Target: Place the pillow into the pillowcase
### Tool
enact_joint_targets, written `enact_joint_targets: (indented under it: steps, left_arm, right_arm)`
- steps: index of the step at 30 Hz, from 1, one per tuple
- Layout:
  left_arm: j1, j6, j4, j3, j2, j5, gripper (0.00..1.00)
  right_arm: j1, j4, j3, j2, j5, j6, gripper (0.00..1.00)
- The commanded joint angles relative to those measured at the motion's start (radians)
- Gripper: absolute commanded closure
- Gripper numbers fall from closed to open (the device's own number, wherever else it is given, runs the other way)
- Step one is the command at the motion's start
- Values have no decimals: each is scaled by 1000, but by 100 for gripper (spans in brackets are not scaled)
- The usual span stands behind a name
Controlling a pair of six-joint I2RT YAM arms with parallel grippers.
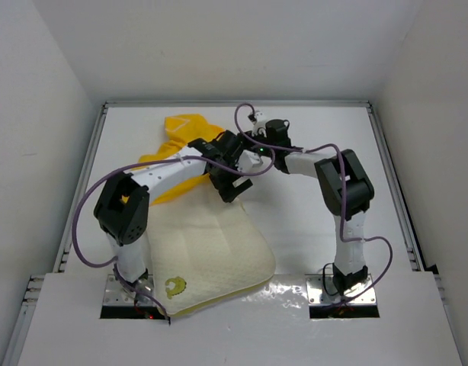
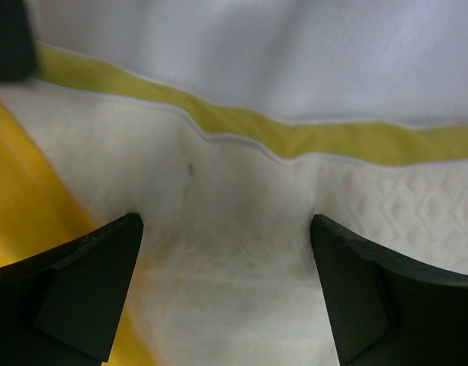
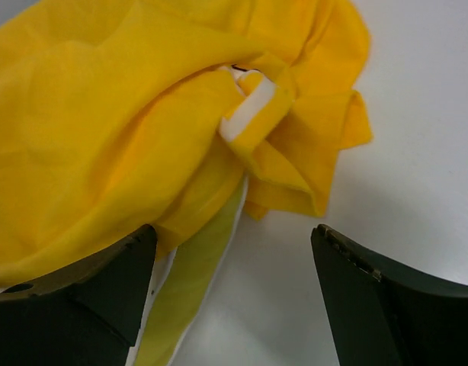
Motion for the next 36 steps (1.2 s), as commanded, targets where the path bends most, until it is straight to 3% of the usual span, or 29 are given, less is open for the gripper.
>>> enact_joint_targets:
  steps: [1, 7, 9, 10, 11, 14, 15, 16, 19, 23, 26, 32, 36]
  left_arm:
    - [9, -198, -41, 123, 66, -84, 9]
    - [1, -284, 72, 45, 89, -22, 8]
    - [3, -301, 98, 34, 112, -29, 15]
    - [3, -307, 104, 33, 132, -24, 22]
    - [3, -310, 106, 31, 140, -24, 42]
    - [3, -324, 133, 16, 160, -33, 69]
    - [3, -332, 138, 10, 163, -42, 93]
    - [3, -344, 145, 9, 168, -68, 100]
    - [10, -324, 150, -6, 137, -82, 100]
    - [18, -241, 173, -70, 42, -104, 100]
    - [20, -177, 152, -76, -6, -79, 100]
    - [20, -163, 138, -73, -20, -18, 100]
    - [20, -157, 129, -52, -6, -18, 100]
  right_arm:
    - [14, 30, 96, 72, -22, -41, 18]
    - [17, 82, 182, 165, -81, 27, 21]
    - [17, 105, 168, 182, -87, 47, 28]
    - [16, 113, 163, 185, -94, 47, 30]
    - [10, 115, 145, 182, -102, 44, 32]
    - [-18, 139, 70, 132, -111, 38, 31]
    - [-26, 153, 44, 114, -108, 29, 31]
    - [-36, 180, 23, 95, -107, 19, 31]
    - [-73, 176, -16, 48, -130, -36, 32]
    - [-86, 66, 57, 75, -243, -128, 26]
    - [-82, 99, 81, 103, -256, -108, 26]
    - [-81, 150, 116, 158, -271, -91, 35]
    - [-64, 141, 183, 224, -263, -82, 36]
